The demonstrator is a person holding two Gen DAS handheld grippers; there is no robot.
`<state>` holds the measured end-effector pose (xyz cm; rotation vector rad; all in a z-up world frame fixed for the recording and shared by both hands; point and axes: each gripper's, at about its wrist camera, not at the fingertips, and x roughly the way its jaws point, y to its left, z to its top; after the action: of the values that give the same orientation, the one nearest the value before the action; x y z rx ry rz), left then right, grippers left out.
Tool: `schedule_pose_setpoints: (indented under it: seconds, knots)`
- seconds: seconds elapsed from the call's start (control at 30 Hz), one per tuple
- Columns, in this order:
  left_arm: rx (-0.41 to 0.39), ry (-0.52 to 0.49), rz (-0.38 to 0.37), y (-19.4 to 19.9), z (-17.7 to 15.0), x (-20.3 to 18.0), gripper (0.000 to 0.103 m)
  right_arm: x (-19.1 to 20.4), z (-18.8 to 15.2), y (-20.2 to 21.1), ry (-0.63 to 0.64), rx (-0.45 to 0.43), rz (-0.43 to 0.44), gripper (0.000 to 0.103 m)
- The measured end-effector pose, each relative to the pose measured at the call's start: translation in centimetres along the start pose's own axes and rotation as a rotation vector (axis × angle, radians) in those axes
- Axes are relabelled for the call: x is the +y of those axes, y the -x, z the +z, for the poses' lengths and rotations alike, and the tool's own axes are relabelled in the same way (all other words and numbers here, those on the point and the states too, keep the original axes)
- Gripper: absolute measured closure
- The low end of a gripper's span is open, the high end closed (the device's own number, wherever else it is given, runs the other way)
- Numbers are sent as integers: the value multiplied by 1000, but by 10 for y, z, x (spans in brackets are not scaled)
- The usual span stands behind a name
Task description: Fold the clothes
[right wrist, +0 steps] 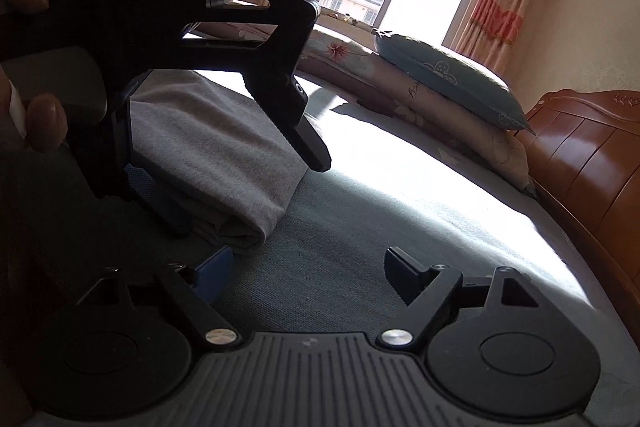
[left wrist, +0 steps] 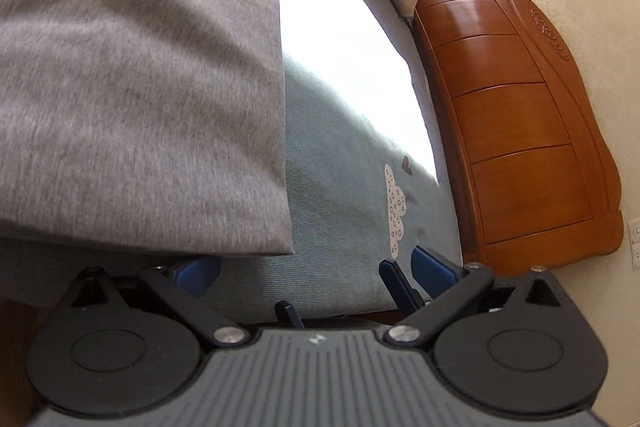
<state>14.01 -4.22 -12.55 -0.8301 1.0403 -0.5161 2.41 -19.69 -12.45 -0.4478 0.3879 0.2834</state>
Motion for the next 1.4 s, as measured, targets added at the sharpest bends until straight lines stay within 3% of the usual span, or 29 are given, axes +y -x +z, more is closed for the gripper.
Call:
schedule_pose_setpoints:
  seconds: [0.17, 0.4, 0.53, 0.7, 0.9, 1.07, 1.23, 1.4]
  knots:
    - [-44, -25, -15, 8, 7, -9, 3, 4, -1, -3, 29, -9, 10, 16]
    - [-53, -34, -28, 13, 11, -14, 3, 29, 3, -16, 199, -37, -18, 16]
    - [-59, -60, -45, 21, 13, -19, 3, 47, 10, -20, 321, -115, -26, 16]
    - [-49, -72, -49, 27, 15, -22, 3, 60, 14, -41, 394, -127, -43, 14]
    - [0, -130, -75, 36, 6, -30, 3, 69, 7, -45, 493, -158, -140, 12]
    - [-44, -220, -106, 47, 12, -44, 2, 76, -6, -42, 619, -196, -197, 7]
    - [-49, -148, 2, 34, 24, -23, 2, 74, -3, -41, 629, -257, -239, 6]
    - [-46, -117, -108, 48, 19, -18, 2, 71, 5, -37, 630, -311, -259, 4]
